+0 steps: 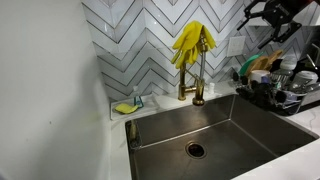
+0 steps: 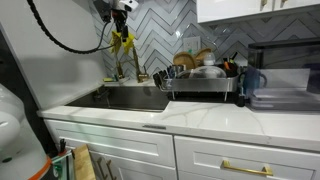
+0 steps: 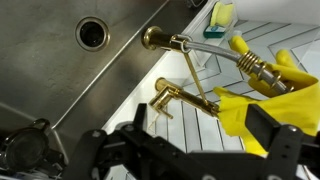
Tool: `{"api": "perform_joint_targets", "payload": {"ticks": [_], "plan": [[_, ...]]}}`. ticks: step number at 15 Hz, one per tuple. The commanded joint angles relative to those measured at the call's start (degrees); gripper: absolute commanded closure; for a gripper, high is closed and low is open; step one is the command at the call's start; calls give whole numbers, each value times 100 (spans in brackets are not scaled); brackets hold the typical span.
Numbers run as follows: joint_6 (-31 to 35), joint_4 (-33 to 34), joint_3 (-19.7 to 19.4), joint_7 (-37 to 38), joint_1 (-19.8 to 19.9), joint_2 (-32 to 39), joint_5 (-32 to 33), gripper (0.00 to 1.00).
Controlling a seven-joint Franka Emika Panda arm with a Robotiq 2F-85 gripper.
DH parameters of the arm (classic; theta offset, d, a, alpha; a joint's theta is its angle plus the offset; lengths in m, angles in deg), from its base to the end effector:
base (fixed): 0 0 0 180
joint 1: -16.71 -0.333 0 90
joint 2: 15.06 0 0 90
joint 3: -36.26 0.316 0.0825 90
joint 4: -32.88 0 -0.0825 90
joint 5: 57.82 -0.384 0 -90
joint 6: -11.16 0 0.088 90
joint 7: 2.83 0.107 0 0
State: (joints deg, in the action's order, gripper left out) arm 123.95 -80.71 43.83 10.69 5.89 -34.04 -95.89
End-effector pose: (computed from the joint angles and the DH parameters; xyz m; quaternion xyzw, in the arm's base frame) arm 0.4435 0.2000 0.6462 -0.9424 0.0378 -0.0636 0.3262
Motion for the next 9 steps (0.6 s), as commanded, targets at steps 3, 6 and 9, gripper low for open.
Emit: {"api": "perform_joint_targets", "payload": {"ticks": [3,6,9], "plan": [[-74,107,119,843,3,218,-1149,0],[121,101,270,1374,80,316,-1418,0],[332,172,378,1923,97,447,-1520,0]]}}
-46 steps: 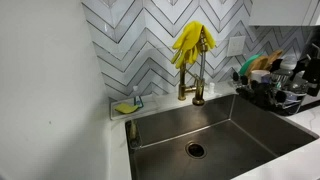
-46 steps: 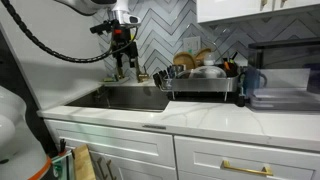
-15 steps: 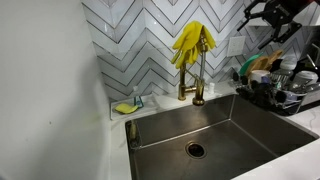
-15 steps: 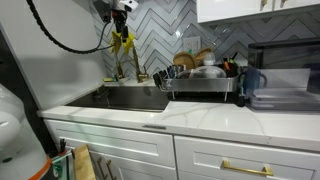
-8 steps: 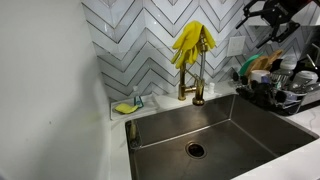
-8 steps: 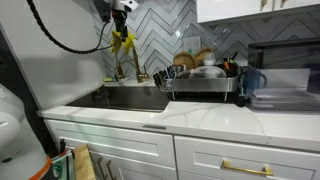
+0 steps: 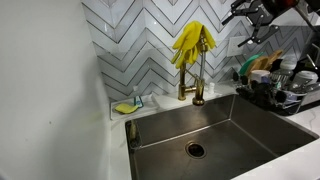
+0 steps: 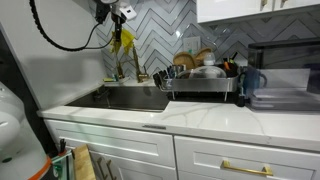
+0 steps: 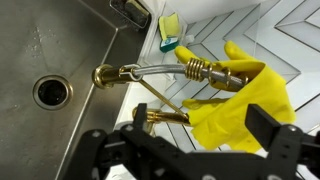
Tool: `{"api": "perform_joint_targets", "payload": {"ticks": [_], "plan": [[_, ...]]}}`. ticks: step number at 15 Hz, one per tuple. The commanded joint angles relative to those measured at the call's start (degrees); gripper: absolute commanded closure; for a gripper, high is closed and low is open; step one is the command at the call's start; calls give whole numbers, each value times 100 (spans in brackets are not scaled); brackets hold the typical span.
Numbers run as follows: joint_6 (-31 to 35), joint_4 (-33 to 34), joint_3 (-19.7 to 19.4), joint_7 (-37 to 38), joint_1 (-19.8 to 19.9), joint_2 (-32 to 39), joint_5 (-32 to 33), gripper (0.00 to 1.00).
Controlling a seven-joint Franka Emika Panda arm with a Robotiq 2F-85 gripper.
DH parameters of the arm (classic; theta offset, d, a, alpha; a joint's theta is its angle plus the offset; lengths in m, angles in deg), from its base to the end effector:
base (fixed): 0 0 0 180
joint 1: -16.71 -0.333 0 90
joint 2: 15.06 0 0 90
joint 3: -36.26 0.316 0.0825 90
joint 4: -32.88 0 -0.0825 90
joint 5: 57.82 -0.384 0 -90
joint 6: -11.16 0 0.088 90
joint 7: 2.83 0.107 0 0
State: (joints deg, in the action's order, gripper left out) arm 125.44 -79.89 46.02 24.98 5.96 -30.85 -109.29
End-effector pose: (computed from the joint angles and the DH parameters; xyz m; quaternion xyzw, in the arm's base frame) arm 0.4521 0.2320 0.6373 -0.8906 0.1745 0.0368 0.4184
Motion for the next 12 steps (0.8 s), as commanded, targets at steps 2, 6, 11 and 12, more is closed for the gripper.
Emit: {"api": "perform_joint_targets", "payload": {"ticks": [2,6,11,12], "plan": [[306,154,183,705,74,222,-302,0],[520,336,203,938,47,442,-547,0],[765,533,248,1141,16,721,-589,12],[785,560,256,1191,10,772,-577,21]]}}
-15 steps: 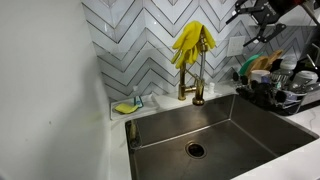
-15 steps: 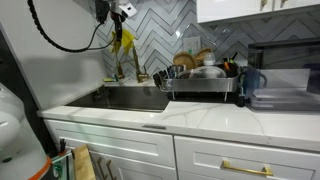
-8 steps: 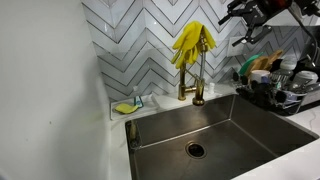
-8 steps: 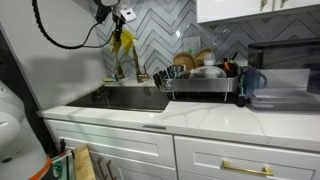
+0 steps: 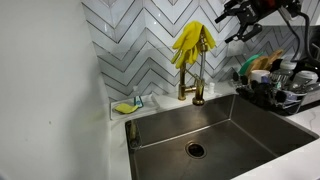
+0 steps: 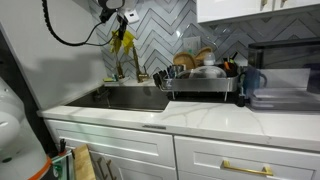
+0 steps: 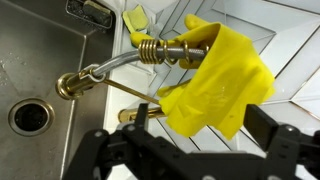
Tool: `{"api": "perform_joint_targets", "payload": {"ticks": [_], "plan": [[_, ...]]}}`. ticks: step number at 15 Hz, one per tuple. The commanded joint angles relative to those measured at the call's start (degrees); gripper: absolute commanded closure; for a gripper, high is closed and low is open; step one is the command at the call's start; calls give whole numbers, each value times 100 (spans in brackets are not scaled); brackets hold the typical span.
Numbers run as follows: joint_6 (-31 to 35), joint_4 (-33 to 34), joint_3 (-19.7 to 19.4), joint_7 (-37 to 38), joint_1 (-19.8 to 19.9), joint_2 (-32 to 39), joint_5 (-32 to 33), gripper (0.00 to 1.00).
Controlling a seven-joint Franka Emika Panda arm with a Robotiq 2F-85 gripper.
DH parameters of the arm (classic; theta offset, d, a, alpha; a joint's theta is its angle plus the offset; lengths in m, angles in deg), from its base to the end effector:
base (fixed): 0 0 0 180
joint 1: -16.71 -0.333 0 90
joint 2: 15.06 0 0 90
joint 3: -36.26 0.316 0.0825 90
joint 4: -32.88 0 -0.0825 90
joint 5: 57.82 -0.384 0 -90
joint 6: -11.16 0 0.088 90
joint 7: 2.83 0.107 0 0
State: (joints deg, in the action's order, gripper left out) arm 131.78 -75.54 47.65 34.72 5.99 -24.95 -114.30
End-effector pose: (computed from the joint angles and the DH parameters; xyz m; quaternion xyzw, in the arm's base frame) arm 0.4869 0.2497 0.6347 -0.8431 0.2734 0.0662 0.4584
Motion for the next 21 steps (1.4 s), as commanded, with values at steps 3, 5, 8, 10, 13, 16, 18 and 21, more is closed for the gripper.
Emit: {"api": "perform_joint_targets", "payload": {"ticks": [3,5,8,10,13,16,18,21], "plan": [[234,188,114,333,-21,315,-127,36],[281,245,133,349,-50,419,-239,12],[336,324,168,370,-92,568,-398,1],[374,364,189,374,-108,641,-442,14],[430,420,204,394,-117,711,-453,35],[461,435,208,383,-124,744,-461,58],[497,455,217,351,-134,755,-468,75],[517,490,220,354,-145,771,-460,97]]}}
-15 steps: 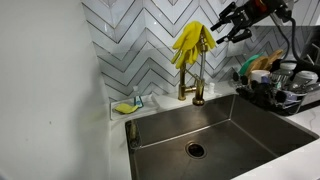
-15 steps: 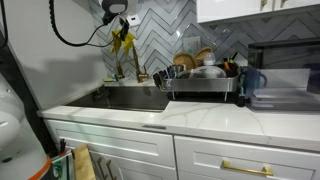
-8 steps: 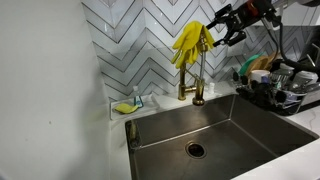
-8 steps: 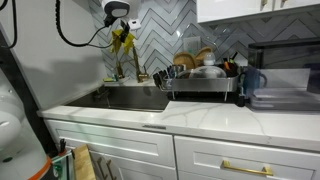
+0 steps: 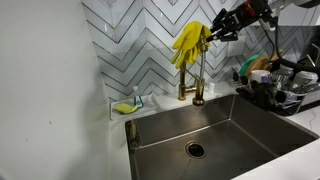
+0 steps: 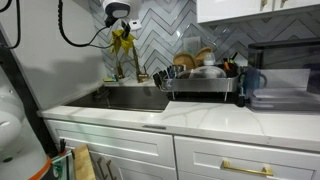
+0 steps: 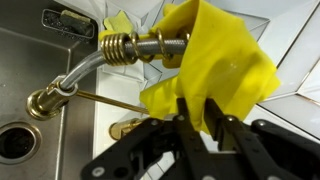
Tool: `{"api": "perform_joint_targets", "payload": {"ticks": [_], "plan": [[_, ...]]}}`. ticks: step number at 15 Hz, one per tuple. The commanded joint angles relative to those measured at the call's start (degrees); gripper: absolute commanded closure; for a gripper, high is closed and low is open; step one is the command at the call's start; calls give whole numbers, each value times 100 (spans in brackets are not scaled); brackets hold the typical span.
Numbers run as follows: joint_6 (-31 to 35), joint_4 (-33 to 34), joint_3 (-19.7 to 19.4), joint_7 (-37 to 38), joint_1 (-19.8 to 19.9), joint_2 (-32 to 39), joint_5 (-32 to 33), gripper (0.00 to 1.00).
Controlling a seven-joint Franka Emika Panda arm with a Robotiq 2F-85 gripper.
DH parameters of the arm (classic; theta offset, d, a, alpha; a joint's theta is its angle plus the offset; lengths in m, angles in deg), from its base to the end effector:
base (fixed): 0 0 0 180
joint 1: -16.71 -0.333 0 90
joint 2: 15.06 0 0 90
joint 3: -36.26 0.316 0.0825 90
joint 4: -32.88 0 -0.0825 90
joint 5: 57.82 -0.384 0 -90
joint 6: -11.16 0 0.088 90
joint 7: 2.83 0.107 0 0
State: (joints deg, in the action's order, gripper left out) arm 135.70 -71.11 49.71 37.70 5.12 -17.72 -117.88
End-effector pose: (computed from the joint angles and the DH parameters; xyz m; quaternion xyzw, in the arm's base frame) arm 0.5172 0.2813 0.6119 -0.8167 0.3073 0.1001 0.4781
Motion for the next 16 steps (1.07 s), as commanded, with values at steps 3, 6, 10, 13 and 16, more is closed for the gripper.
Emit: {"api": "perform_joint_targets", "payload": {"ticks": [3,6,10,13,16], "plan": [[130,80,2,62,-44,12,-36,100],[148,111,-47,52,2,-86,23,99],[238,290,-89,-21,32,-195,42,99],[315,414,-77,-119,12,-222,-8,99],[351,528,-48,-353,-21,-243,-69,99]]}}
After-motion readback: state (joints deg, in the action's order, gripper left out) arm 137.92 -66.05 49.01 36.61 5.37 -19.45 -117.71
